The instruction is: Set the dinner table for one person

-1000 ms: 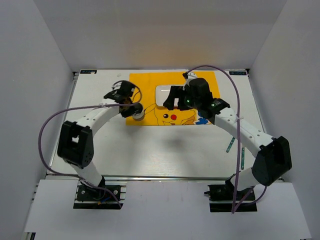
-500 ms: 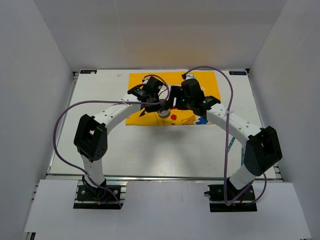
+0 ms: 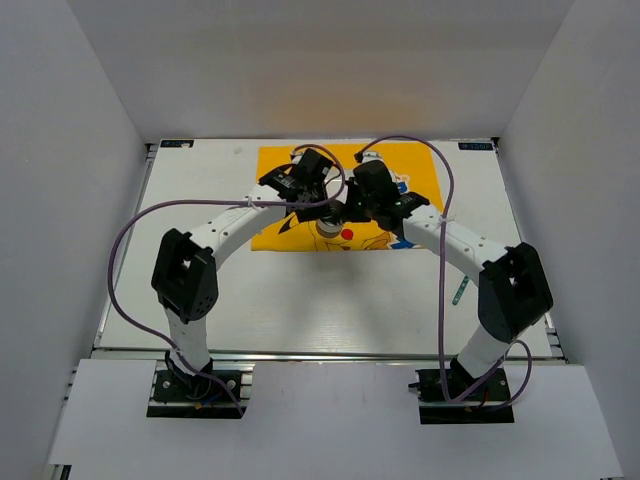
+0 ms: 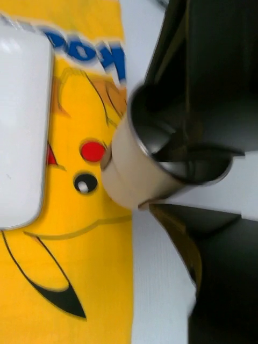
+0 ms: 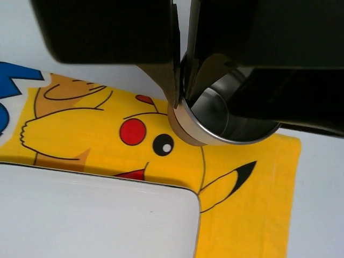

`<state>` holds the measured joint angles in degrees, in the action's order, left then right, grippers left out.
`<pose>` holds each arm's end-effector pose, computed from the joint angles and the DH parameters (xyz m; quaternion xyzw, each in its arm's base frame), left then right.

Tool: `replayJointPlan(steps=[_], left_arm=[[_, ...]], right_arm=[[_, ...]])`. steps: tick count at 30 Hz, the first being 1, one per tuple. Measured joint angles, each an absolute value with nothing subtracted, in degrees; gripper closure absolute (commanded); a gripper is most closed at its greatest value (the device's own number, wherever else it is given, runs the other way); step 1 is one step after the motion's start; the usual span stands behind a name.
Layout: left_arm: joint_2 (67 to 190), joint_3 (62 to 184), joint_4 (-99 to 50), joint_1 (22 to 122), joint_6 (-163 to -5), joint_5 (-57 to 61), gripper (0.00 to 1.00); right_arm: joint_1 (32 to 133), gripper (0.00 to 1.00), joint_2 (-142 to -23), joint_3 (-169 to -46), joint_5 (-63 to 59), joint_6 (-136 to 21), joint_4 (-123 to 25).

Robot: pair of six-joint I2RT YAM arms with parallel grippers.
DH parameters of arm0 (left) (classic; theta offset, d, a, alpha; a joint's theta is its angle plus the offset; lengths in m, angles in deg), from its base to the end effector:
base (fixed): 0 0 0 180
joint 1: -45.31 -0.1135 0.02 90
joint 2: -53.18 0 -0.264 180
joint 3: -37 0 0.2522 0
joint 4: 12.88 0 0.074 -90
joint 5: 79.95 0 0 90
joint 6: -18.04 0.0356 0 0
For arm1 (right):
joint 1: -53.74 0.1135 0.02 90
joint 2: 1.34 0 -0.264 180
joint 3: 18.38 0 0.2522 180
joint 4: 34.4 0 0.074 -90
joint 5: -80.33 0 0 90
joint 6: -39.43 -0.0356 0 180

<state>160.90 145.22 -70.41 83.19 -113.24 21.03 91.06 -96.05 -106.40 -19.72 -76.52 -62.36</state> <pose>0.3292 -0.2475 0.2758 -0.0555 0.9533 -0.1093 0.2762 0.3075 0.2266 0.2852 -0.0469 0.8819 0.1766 0.4346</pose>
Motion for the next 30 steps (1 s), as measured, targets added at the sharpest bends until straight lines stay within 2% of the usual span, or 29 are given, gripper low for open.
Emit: replayJointPlan(steps=[1,3,5,6,11,17,23,30], left_arm=[[160.90,146.35,-70.48,83.09,-113.74,21.05,0.31],[160.90,148.61,-70.15,82.82,-115.42,21.49,0.23],[160.22,149.96,-70.15,82.43,-116.82,22.71,0.05],[159.48,149.92,-70.48,82.17,-117.72,23.87,0.02],[152.25,146.05,-74.61,81.07,-121.06,31.61,0.02],[137.43,132.78,-75.88,80.35,-118.86,35.24,0.02],[130.15,119.91,-74.81,80.33,-114.07,35.54,0.02],[131.96,117.77,-73.45,80.35,-110.57,34.87,0.02]], right_arm=[[90.58,1.00,-96.40,-106.42,-19.56,-76.85,-62.47],[89.53,1.00,-97.39,-107.34,-20.00,-77.00,-63.78],[88.22,1.00,-98.65,-108.92,-20.50,-77.14,-65.29],[87.52,1.00,-99.35,-109.90,-20.74,-77.18,-65.90],[81.79,1.00,-103.57,-117.29,-22.36,-76.81,-69.18],[71.08,1.00,-122.22,-146.07,-24.26,-73.18,-74.43],[62.69,1.00,-138.06,-165.68,-22.86,-70.14,-77.73],[56.66,1.00,-144.79,-168.35,-18.45,-69.46,-76.98]])
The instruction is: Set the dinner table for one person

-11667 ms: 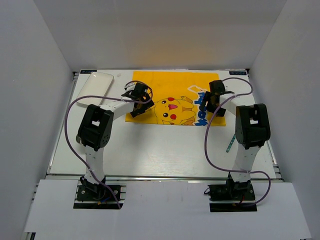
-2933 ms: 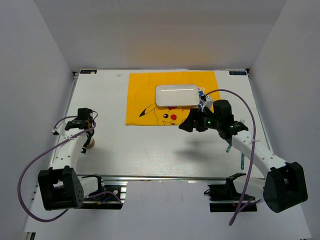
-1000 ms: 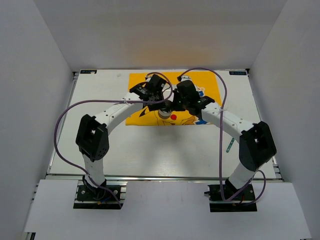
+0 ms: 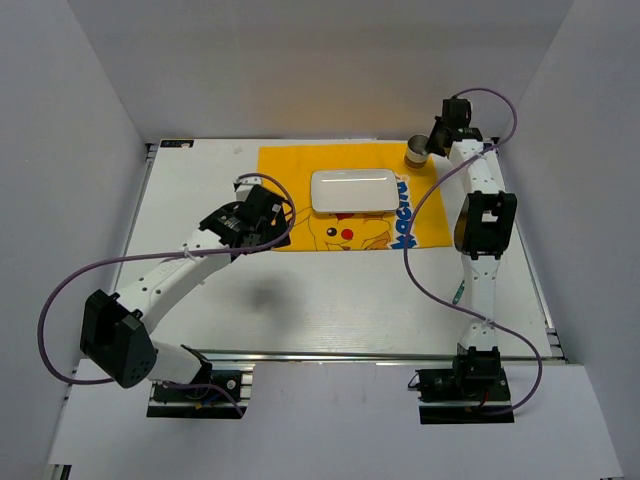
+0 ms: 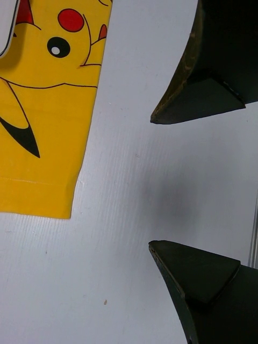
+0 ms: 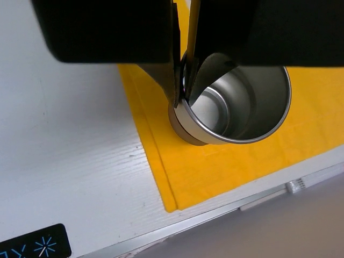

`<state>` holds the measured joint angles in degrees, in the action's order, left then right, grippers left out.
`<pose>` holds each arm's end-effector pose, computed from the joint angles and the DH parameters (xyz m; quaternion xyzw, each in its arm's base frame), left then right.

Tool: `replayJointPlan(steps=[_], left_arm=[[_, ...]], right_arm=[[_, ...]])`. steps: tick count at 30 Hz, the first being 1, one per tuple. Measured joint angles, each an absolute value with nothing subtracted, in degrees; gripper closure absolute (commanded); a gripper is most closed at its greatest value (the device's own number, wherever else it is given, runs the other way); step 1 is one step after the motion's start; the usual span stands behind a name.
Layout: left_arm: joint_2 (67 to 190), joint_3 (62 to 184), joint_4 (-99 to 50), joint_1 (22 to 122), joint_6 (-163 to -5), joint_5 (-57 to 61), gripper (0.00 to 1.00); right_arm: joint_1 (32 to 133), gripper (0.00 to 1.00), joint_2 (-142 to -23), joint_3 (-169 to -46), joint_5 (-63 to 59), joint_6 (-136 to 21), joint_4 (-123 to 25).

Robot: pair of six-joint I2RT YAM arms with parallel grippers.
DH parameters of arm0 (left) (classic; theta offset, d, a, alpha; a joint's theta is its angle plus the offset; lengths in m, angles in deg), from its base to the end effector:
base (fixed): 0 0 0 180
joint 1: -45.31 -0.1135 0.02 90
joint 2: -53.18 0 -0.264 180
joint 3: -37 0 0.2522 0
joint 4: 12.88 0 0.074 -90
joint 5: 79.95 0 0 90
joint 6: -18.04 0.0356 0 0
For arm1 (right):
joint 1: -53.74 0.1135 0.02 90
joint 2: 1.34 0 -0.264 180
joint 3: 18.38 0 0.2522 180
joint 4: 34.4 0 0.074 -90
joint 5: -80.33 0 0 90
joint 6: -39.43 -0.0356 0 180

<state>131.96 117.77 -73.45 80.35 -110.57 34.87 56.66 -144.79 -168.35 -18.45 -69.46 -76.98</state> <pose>0.2346 -0.1463 0.2905 -0.0874 0.9379 0.0071 0.3357 0.5704 0.0237 0.2351 0.1578 0.8752 0.0186 0.4569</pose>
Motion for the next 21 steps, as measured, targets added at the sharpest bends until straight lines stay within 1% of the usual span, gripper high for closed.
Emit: replayJointPlan(steps=[4,11,12,13,14,15,16,17,21], left_arm=[[132.29,117.55,-72.40,80.33,-110.09,34.45,0.02],[132.49,116.72,-71.66,80.33,-109.90,33.88,0.02],[132.51,116.72,-71.62,80.35,-109.90,33.84,0.02],[132.53,116.72,-71.62,80.35,-109.90,33.80,0.02],[132.58,116.72,-71.62,80.35,-109.90,33.77,0.02],[132.60,116.72,-71.62,80.35,-109.90,33.75,0.02],[132.62,116.72,-71.64,80.35,-109.90,33.64,0.02],[132.62,116.72,-71.64,80.35,-109.90,33.60,0.02],[132.62,116.72,-72.10,80.35,-109.87,33.53,0.02]], right_arm=[[55.65,1.00,-147.53,-169.29,-16.52,-69.66,-75.87],[55.87,1.00,-148.18,-169.31,-14.01,-70.32,-73.44],[55.98,0.97,-148.18,-169.31,-13.84,-70.40,-73.29],[56.05,0.87,-148.20,-169.31,-13.73,-70.49,-73.22],[56.13,0.60,-148.20,-169.31,-13.62,-70.60,-73.22],[56.18,0.45,-148.20,-169.31,-13.57,-71.04,-73.22],[56.18,0.33,-148.20,-169.31,-13.53,-71.17,-73.20],[56.16,0.11,-148.20,-169.31,-13.44,-71.26,-73.09],[56.11,0.11,-147.74,-169.09,-12.50,-71.32,-73.05]])
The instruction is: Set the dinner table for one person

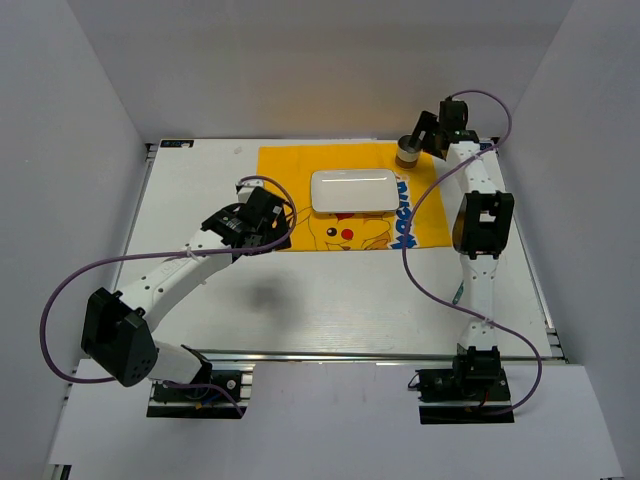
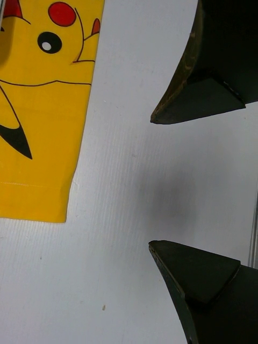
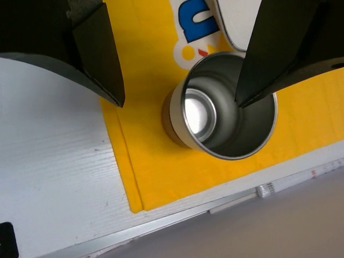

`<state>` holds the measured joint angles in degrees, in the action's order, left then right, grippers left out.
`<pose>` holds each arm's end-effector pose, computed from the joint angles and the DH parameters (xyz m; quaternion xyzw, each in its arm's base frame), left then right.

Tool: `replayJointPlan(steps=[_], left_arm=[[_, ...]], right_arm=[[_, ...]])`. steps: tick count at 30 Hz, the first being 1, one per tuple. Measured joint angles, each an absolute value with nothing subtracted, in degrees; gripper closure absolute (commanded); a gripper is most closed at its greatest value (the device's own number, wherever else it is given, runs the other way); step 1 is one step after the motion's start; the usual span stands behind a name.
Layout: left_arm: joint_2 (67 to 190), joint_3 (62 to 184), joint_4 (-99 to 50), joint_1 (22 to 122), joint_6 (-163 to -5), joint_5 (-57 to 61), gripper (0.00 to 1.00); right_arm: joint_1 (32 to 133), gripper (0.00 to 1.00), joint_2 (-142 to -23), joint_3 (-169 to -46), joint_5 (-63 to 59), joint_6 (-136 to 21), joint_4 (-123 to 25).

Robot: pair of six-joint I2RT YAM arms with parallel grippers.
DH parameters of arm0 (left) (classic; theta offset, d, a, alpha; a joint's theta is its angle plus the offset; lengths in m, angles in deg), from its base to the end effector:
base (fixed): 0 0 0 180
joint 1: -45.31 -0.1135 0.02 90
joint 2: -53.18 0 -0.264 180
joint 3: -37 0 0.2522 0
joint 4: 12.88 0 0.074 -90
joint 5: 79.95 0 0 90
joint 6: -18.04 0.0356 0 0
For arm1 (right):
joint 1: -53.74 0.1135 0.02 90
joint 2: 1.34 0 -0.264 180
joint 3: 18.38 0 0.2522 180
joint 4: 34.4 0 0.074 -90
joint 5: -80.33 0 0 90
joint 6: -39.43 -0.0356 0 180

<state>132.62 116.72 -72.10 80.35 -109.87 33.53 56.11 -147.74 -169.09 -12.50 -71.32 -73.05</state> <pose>0.2364 -0.1485 0.2829 -0.0781 0.9417 0.0018 0.3273 0.5814 0.0223 0.2167 0.1526 0.8709 0.0721 0.4616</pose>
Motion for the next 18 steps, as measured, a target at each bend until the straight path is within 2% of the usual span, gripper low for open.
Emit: replayJointPlan(steps=[4,6,13,18], left_arm=[[132.51,116.72,-74.43,80.35,-109.15,33.23,0.02],[132.03,116.69,-75.70,80.33,-107.82,32.62,0.02],[122.74,105.81,-76.82,80.42,-105.31,31.33,0.02],[120.25,104.08,-76.75,80.51,-104.17,30.91,0.02]], right_arm=[[55.87,0.11,-142.70,-167.45,-11.34,-71.41,-75.19],[55.17,0.11,-134.37,-160.35,-10.16,-71.30,-75.83],[47.85,0.11,-90.68,-117.55,-13.92,-71.87,-73.09],[45.42,0.11,-75.81,-91.78,-16.77,-74.40,-73.99]])
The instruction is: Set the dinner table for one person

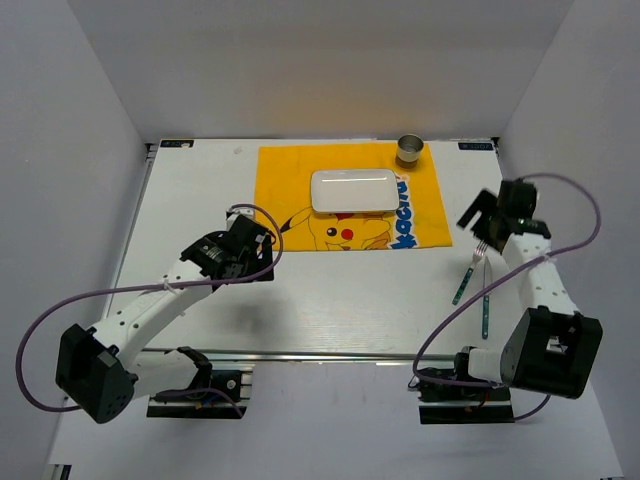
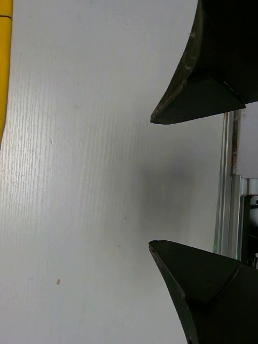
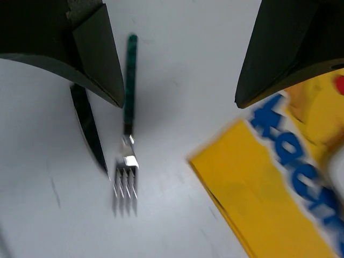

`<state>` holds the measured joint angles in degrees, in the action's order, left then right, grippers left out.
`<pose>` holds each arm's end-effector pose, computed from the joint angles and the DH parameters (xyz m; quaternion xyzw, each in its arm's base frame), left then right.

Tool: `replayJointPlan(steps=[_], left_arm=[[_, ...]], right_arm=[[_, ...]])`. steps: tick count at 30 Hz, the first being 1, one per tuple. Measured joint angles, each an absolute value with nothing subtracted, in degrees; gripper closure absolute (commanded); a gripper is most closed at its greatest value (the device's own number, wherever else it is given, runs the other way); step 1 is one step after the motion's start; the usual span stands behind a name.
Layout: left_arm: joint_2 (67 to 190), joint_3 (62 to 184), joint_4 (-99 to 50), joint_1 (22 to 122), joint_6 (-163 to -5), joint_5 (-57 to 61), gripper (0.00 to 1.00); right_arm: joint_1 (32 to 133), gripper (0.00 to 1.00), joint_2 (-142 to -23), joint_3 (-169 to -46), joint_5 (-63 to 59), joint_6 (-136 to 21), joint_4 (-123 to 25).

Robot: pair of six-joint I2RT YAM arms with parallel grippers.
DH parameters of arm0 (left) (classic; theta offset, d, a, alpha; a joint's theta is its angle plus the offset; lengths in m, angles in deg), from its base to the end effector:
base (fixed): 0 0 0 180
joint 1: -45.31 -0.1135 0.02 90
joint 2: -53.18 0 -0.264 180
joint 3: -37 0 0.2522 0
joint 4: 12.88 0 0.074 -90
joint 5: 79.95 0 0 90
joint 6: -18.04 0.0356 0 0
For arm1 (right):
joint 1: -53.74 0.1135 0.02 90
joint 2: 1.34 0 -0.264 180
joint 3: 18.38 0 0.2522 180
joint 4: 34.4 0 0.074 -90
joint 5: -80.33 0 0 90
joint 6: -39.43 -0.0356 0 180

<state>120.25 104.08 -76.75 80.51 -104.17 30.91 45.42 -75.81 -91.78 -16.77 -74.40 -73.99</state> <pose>0.1843 -0.1145 0.2604 -0.0159 0.9587 0.0233 0.2829 0.2808 -0.0455 0.2919 0.2760 0.8644 0.0005 0.4204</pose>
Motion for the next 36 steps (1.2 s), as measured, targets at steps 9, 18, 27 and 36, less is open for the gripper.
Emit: replayJointPlan(steps=[9,18,27,36], left_arm=[[118.15,104.00,-75.46,80.55,-102.86,30.47,0.02],[116.09,104.00,-75.46,81.07,-102.77,30.47,0.02],[116.18,103.97,-75.46,81.07,-102.20,30.08,0.02],[115.94,103.97,-75.44,81.51,-101.90,29.47,0.02]], right_arm=[[41.99,0.14,-67.11,-70.36,-17.88,-77.64,-79.76],[38.01,0.11,-65.02,-68.98,-21.73,-78.34,-80.04],[34.15,0.12,-71.51,-69.29,-21.90,-75.50,-79.15],[33.49,0.51,-81.91,-73.03,-19.72,-73.99,-79.76]])
